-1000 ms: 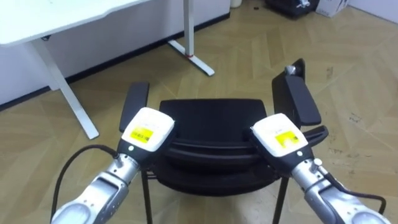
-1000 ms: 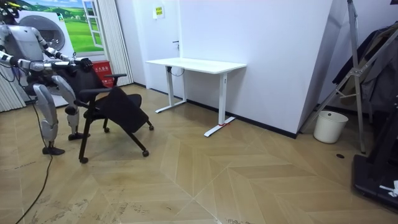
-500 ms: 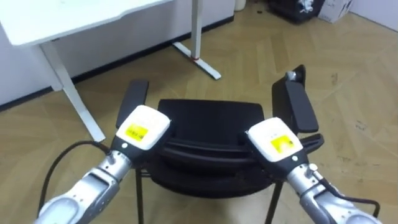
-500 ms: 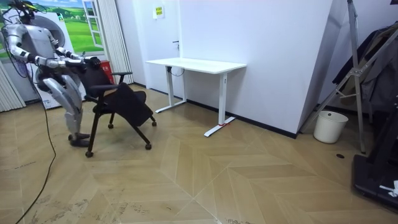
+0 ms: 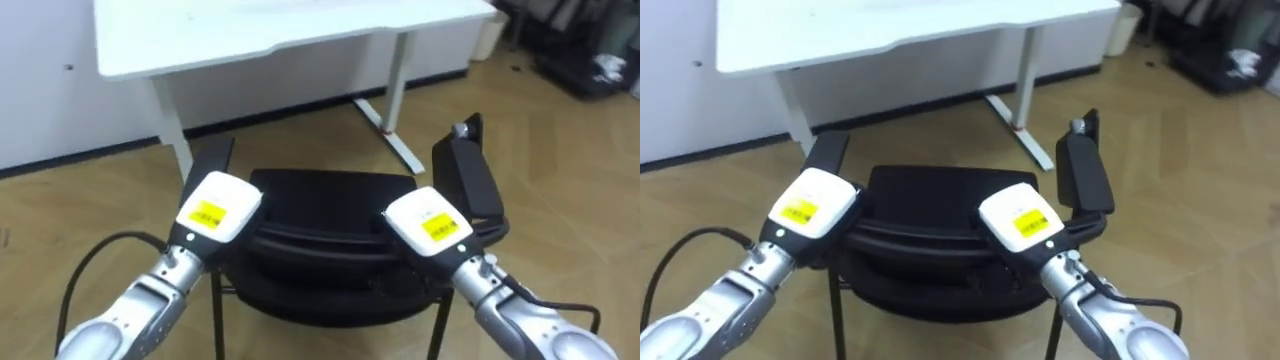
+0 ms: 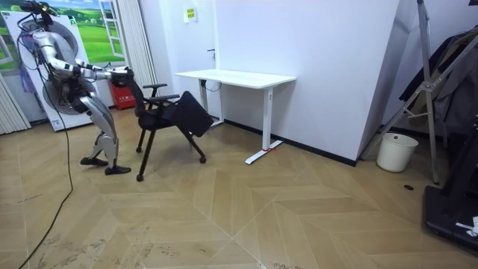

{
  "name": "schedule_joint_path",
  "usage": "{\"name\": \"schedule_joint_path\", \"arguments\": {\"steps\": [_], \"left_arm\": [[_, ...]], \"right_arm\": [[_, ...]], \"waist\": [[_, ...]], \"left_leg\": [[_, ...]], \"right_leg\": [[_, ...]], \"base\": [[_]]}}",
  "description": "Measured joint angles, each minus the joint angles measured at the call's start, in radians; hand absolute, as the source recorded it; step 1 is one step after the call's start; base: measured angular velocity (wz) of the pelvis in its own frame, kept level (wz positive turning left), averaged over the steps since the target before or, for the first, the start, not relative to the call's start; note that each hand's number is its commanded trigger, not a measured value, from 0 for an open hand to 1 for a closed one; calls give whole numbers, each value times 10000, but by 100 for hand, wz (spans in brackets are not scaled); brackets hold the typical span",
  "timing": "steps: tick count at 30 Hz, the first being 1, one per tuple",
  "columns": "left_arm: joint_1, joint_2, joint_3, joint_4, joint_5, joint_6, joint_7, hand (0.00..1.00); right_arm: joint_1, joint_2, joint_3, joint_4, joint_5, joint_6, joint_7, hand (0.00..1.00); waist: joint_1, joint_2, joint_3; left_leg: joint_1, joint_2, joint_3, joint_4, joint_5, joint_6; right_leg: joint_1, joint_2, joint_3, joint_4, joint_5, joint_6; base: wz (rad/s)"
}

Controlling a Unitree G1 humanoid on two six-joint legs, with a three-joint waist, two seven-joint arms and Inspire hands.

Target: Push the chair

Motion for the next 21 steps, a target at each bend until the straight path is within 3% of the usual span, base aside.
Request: {"name": "schedule_joint_path", "arguments": {"steps": [1, 4, 5, 6, 10, 11, 14, 16, 18, 20, 21], "left_arm": [[5, 2, 1, -12, 3, 10, 31, 100], [-50, -8, 5, -18, 74, 103, 117, 100], [-66, -23, 0, -116, 97, 148, 133, 100], [-51, -23, 0, -136, 104, 173, 146, 100], [131, -29, 7, -462, 236, 343, 302, 100], [174, -86, 96, -524, 393, 370, 319, 100], [405, -142, 303, -695, 427, 383, 347, 100], [428, -106, 368, -759, 425, 382, 395, 100], [427, -90, 450, -769, 424, 383, 429, 100], [414, -185, 456, -751, 409, 398, 417, 100], [406, -228, 457, -724, 409, 401, 409, 100]], "right_arm": [[-70, -2, -15, 117, 1, -108, -81, 100], [-243, 46, -20, 367, 7, -202, -197, 100], [-252, 68, -23, 379, 10, -200, -203, 100], [-250, 64, -30, 379, 9, -201, -222, 100], [-241, -87, -36, 302, -21, -272, -452, 100], [-237, -84, -66, 311, -67, -276, -510, 100], [-235, -58, -117, 178, -256, -278, -524, 100], [-212, -7, -201, 22, -391, -261, -501, 100], [-279, 60, -223, 4, -465, -224, -504, 100], [-306, -26, -235, -69, -465, -189, -504, 100], [-302, -41, -234, -69, -466, -165, -502, 100]], "waist": [[4, -55, -1], [72, -256, 19], [73, -419, 39], [74, -449, 45], [245, -526, 58], [322, -518, 51], [421, -471, -3], [324, -457, -39], [344, -549, -30], [412, -568, -38], [426, -566, -38]], "left_leg": [[-217, 128, -1, 351, 337, -24], [-957, 304, 1, 177, 278, -36], [-1307, 249, 89, -281, 277, -38], [-1458, 253, 150, -624, 278, -39], [-2103, -179, 287, -4067, 456, -56], [-2072, -311, 319, -5108, 860, -33], [-1733, -654, 303, -6219, 2262, 145], [-1534, -846, 398, -6350, 2682, 319], [-1318, -1141, 601, -6353, 2543, 458], [-1090, -1387, 983, -6256, 2099, 690], [-1013, -1450, 1086, -6233, 2008, 751]], "right_leg": [[184, -28, -188, -23, -163, -55], [517, -174, -631, -84, -415, -184], [637, -276, -706, -140, -531, -144], [710, -292, -741, -233, -555, -126], [1194, -366, -1026, -879, -577, -61], [1329, -355, -1014, -1030, -596, -28], [1695, -410, -937, -1402, -661, 171], [1854, -557, -875, -1492, -769, 374], [1982, -797, -731, -1516, -885, 587], [2088, -1214, -655, -1125, -1072, 927], [2022, -1363, -644, -792, -1106, 990]], "base": [[50], [44], [43], [26], [12], [0], [-6], [2], [-7], [-9], [0]]}}
